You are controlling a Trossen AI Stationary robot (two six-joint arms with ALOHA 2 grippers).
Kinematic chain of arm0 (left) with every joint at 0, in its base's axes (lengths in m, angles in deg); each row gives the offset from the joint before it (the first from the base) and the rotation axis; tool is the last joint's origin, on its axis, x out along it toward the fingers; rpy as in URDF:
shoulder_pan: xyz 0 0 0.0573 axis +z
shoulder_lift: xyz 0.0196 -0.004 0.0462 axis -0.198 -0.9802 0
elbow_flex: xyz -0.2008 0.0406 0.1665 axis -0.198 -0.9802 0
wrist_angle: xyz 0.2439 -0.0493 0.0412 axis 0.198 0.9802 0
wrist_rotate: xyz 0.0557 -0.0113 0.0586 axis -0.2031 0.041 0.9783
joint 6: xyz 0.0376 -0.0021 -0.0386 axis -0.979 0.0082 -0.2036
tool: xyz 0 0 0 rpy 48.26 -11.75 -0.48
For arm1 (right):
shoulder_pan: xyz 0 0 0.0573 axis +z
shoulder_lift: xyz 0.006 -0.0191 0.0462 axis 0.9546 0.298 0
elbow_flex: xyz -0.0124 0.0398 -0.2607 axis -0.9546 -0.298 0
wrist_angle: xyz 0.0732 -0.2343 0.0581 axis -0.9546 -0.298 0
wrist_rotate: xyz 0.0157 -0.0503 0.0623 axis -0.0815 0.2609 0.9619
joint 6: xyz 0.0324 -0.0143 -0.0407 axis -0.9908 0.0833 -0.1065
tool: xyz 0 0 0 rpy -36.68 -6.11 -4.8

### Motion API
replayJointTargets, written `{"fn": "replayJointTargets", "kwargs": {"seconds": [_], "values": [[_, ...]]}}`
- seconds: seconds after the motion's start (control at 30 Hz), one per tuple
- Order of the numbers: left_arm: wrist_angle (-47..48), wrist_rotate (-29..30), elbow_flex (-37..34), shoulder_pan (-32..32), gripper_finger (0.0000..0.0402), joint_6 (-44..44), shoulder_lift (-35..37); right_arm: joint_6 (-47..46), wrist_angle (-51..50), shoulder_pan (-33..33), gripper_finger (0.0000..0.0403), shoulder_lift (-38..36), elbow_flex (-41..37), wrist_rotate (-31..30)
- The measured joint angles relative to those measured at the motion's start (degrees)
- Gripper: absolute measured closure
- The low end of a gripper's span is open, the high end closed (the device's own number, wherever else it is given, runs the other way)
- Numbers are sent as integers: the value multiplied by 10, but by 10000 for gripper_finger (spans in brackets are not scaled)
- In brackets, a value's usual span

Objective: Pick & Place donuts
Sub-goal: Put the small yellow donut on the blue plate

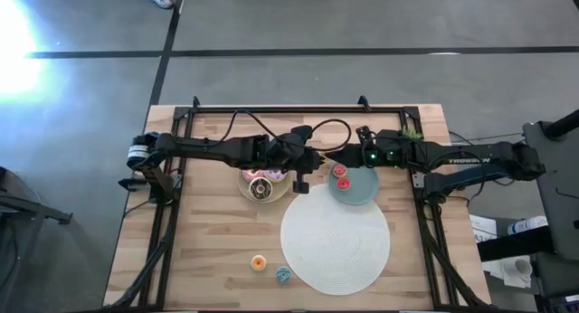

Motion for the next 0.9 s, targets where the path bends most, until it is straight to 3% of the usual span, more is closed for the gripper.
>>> {"fn": "replayJointTargets", "kwargs": {"seconds": [0.4,0.73,0.9], "values": [[-40,0,-37,5,401,0,0,-20,15,-3,206,6,0,14],[-48,1,-37,5,401,0,0,-28,17,-3,218,25,-1,16],[-45,2,-38,5,401,0,-1,-28,17,-5,248,27,-1,16]]}}
